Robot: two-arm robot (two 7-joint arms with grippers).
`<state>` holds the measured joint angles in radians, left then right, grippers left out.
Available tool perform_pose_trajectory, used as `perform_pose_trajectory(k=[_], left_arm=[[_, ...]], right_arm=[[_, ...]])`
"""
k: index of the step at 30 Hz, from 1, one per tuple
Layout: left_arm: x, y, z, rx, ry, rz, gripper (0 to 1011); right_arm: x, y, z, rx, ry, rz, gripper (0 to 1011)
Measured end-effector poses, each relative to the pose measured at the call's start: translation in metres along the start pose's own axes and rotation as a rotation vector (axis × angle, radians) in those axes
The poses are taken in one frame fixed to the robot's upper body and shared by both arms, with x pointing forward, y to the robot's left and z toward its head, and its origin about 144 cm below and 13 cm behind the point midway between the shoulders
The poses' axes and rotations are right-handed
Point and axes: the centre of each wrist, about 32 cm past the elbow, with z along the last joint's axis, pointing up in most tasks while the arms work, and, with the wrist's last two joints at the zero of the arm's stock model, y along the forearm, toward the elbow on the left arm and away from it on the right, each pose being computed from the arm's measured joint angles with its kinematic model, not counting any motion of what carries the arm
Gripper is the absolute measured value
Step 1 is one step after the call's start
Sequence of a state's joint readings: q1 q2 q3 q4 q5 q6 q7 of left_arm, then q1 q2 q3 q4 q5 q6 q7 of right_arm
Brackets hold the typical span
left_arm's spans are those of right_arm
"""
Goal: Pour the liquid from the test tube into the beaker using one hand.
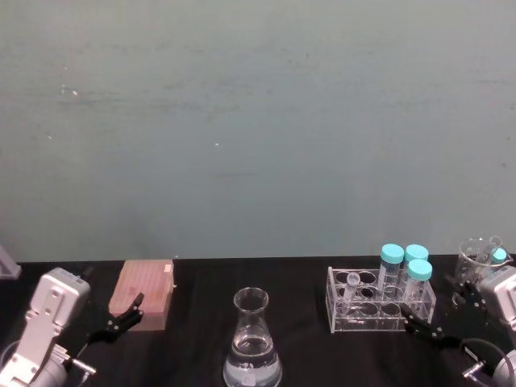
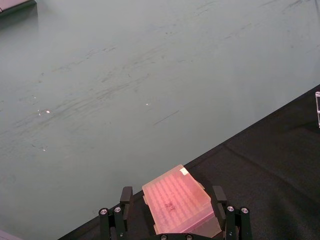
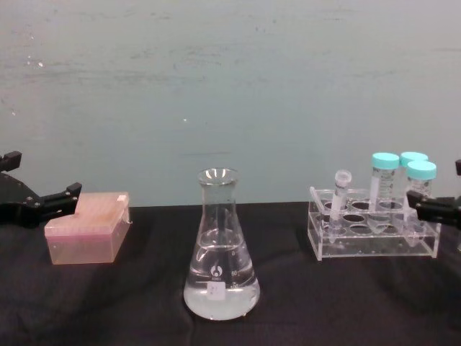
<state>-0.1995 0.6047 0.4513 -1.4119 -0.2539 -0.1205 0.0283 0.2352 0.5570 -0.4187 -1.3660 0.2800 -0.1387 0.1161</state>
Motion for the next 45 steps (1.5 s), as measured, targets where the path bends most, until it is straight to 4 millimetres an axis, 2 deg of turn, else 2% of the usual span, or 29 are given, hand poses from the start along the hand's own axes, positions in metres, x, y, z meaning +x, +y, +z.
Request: perform_pose_trajectory(k=[16, 45], left_arm=[[0.0, 0.0, 0.0, 0.0, 0.0, 0.0, 1000], [0.0, 0.0, 0.0, 0.0, 0.0, 0.0, 1000]], right_arm=[[0.011, 0.023, 0.004, 0.031, 0.04, 0.077, 1003], [0.024, 0.051, 0.003, 0.05, 0.102, 0.223, 1003]])
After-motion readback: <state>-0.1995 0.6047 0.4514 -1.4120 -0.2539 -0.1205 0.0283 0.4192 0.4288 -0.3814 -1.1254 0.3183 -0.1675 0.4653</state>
